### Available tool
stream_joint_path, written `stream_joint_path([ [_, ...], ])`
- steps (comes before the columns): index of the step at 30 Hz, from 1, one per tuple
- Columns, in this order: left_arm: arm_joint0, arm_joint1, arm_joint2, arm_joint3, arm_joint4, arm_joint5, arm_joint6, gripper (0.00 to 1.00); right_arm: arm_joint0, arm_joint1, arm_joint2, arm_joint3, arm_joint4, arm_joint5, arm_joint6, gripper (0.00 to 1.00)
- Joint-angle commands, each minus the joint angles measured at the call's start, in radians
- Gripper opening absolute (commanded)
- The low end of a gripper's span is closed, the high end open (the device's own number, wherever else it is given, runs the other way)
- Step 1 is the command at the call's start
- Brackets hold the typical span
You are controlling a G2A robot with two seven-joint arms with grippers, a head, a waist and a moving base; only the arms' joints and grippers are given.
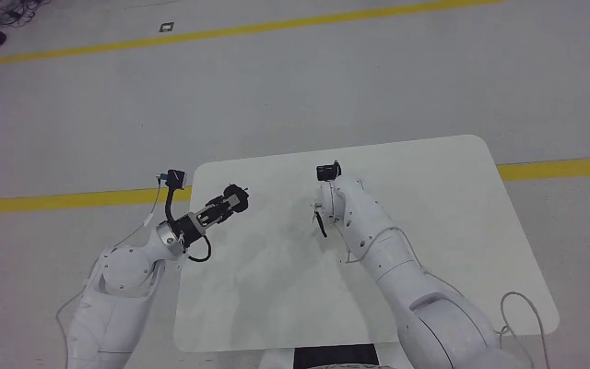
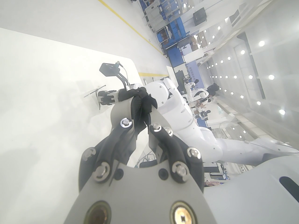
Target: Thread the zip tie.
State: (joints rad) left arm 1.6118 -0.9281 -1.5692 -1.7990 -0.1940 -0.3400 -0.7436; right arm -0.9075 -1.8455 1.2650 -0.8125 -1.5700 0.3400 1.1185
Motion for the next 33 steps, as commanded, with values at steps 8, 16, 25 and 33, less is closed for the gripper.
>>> stream_joint_path([
  [8,0.000,0.000,0.000,0.000,0.000,0.000,0.000,0.00,-0.008,-0.003,0.014,-0.015,0.000,0.000,-0.022,0.00],
  [16,0.000,0.000,0.000,0.000,0.000,0.000,0.000,0.00,-0.060,-0.010,0.031,-0.097,0.000,0.000,-0.057,0.00],
  [25,0.000,0.000,0.000,0.000,0.000,0.000,0.000,0.00,-0.117,-0.017,0.069,-0.179,0.000,0.000,-0.066,0.00],
  [33,0.000,0.000,0.000,0.000,0.000,0.000,0.000,0.00,-0.120,-0.014,0.074,-0.179,0.000,0.000,-0.052,0.10],
])
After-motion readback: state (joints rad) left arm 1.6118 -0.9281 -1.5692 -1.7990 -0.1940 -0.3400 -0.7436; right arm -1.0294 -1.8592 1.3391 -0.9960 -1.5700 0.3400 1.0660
